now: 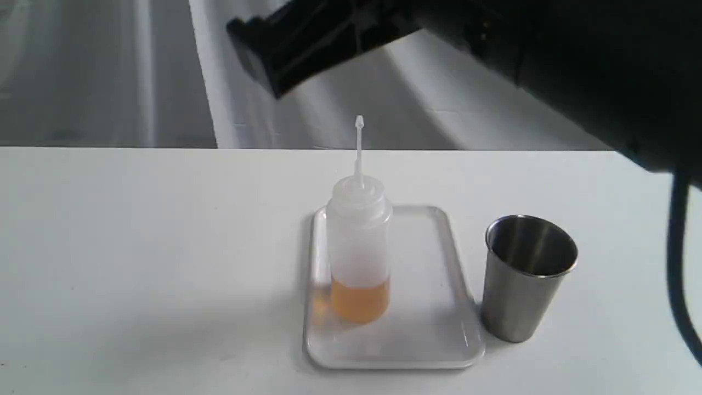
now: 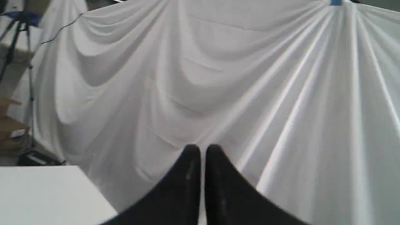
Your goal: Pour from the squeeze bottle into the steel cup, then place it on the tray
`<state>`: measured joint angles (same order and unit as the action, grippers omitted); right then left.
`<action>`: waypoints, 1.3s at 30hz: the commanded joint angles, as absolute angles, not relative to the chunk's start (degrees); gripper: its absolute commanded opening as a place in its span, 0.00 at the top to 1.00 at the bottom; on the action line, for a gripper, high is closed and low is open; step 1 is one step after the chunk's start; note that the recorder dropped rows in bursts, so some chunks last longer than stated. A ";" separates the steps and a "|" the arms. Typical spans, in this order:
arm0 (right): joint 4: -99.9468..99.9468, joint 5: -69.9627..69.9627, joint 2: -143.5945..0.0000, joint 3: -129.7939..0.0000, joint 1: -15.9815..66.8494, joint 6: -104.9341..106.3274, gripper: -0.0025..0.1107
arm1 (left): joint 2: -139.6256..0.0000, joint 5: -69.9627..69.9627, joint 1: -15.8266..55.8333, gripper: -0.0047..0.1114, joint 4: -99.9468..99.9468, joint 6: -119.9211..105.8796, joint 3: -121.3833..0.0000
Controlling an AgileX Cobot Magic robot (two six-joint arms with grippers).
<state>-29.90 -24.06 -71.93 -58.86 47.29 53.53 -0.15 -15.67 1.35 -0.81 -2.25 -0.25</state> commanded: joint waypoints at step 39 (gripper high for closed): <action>15.88 12.77 -36.93 -35.77 47.43 -12.03 0.98 | 0.00 -15.24 1.26 0.96 -0.87 -1.97 0.00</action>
